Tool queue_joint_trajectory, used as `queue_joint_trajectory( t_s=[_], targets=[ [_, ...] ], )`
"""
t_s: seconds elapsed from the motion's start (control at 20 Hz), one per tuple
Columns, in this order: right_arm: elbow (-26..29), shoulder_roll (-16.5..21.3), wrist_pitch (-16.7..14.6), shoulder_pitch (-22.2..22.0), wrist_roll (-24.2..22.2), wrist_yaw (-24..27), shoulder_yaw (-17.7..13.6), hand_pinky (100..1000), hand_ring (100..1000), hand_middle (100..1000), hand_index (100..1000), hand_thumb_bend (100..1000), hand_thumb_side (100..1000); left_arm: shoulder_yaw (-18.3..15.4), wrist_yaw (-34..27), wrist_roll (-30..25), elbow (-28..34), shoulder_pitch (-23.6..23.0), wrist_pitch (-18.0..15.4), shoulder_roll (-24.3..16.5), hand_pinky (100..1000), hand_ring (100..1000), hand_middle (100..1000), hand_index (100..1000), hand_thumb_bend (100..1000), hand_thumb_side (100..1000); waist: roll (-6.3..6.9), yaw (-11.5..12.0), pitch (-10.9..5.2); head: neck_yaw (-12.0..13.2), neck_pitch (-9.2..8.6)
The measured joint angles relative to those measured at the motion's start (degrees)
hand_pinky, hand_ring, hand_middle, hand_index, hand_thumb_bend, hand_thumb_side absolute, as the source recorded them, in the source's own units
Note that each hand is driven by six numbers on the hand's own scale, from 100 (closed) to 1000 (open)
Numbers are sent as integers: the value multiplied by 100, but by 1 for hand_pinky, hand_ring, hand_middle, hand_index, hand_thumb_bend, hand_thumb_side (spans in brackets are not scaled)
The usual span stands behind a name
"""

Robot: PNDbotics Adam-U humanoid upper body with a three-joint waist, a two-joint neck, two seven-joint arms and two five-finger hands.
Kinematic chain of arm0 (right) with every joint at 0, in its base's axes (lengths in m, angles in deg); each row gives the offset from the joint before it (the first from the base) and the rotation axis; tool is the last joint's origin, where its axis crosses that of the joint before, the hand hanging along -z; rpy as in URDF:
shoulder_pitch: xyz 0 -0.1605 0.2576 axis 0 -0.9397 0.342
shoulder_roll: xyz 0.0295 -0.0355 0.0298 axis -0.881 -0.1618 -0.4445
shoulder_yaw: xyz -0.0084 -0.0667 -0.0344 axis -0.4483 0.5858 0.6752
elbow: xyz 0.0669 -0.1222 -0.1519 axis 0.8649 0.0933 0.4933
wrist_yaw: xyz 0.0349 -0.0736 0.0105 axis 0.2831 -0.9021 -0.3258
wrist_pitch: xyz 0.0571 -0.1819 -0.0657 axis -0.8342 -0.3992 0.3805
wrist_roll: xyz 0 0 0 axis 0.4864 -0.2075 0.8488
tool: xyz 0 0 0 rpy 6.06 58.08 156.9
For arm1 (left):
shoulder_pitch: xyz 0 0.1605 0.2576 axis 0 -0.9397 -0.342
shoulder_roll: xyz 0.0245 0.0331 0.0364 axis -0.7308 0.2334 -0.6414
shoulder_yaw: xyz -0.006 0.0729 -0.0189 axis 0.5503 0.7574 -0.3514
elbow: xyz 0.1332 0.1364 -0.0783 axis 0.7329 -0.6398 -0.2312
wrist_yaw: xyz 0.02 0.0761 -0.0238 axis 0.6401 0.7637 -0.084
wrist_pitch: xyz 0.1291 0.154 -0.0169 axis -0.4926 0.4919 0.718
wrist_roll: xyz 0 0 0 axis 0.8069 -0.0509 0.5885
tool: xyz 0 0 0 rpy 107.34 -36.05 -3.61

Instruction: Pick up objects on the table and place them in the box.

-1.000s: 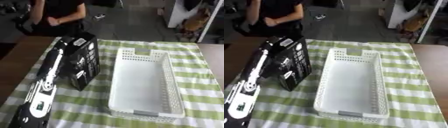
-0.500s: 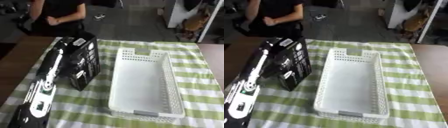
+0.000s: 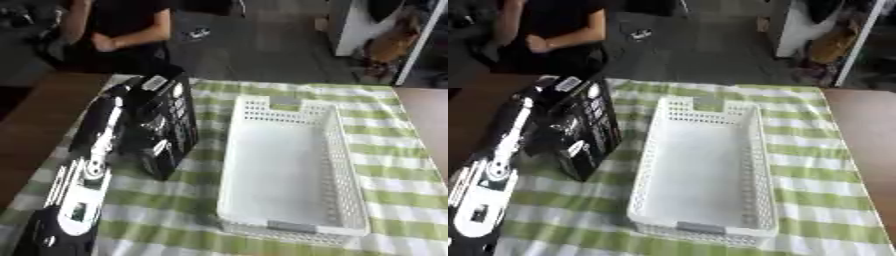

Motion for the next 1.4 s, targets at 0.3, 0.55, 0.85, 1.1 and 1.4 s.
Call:
queue_joint_trajectory(
  t_s=[0.3,0.55,0.85,1.1,1.4],
  targets=[
    [0,0,0,0,0,0,0,759,814,853,969,100,739,3,-237,491,22,-51,344,1,114,240,398,315,100,340,0,-2,0,0,0],
    [0,0,0,0,0,0,-1,759,813,853,968,100,740,4,-306,675,-3,-70,402,1,116,236,394,285,100,327,0,-4,0,1,0],
    [0,0,0,0,0,0,-1,759,814,853,969,100,738,4,-324,736,-7,-70,429,1,114,235,391,277,100,340,0,-8,0,1,0],
    [0,0,0,-1,0,0,-1,760,814,854,969,100,737,4,-417,793,-6,-68,414,1,110,230,386,255,100,363,0,-8,1,1,0],
    [-1,0,1,-34,-1,1,-2,760,814,854,969,100,737,3,-720,1065,255,72,382,-56,106,224,379,253,100,380,0,-8,5,1,0]
  ],
)
